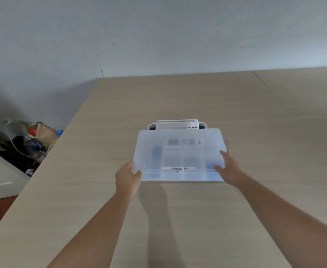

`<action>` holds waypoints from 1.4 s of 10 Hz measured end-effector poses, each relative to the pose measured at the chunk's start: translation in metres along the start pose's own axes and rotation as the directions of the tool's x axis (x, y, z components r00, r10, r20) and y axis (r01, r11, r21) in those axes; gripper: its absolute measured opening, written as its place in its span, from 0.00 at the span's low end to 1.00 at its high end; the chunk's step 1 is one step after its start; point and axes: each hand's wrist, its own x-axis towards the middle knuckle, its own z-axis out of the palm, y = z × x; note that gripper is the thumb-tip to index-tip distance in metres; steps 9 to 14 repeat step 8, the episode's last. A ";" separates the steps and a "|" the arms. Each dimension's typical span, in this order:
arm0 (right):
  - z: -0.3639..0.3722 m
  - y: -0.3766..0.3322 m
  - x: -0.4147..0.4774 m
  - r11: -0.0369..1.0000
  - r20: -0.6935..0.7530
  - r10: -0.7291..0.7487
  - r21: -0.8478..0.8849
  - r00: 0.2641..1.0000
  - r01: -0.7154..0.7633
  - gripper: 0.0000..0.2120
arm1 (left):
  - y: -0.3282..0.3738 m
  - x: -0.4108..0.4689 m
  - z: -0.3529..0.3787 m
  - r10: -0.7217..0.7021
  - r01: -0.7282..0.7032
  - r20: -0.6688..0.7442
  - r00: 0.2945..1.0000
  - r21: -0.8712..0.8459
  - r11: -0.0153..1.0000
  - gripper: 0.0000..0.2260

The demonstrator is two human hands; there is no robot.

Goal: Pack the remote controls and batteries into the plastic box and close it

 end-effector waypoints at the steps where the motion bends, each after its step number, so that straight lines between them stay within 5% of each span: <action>1: 0.013 -0.013 -0.002 0.934 -0.067 -0.150 -0.338 0.986 0.119 0.28 | 0.017 -0.003 0.012 0.128 -0.116 -0.016 0.992 0.327 0.938 0.21; 2: 0.040 -0.033 -0.014 0.858 0.054 -0.301 -0.420 0.952 0.295 0.27 | 0.040 -0.003 0.033 0.286 -0.409 0.304 0.909 0.510 0.757 0.28; 3: 0.061 -0.034 -0.020 0.773 0.142 -0.341 -0.520 0.929 0.363 0.31 | 0.036 -0.006 0.053 0.284 -0.528 0.484 0.828 0.502 0.685 0.28; 6: 0.056 -0.031 -0.015 0.702 0.224 -0.313 -0.599 0.923 0.384 0.38 | 0.032 -0.014 0.052 0.273 -0.527 0.478 0.835 0.551 0.647 0.27; 7: 0.044 -0.033 -0.017 0.731 0.239 -0.316 -0.555 0.918 0.397 0.38 | 0.040 -0.013 0.042 0.233 -0.518 0.514 0.826 0.526 0.675 0.28; 8: 0.029 -0.030 -0.032 0.887 0.128 -0.339 -0.289 0.932 0.362 0.27 | 0.040 -0.021 0.027 0.292 -0.506 0.478 0.829 0.418 0.754 0.29; 14: 0.029 -0.030 -0.032 0.887 0.128 -0.339 -0.289 0.932 0.362 0.27 | 0.040 -0.021 0.027 0.292 -0.506 0.478 0.829 0.418 0.754 0.29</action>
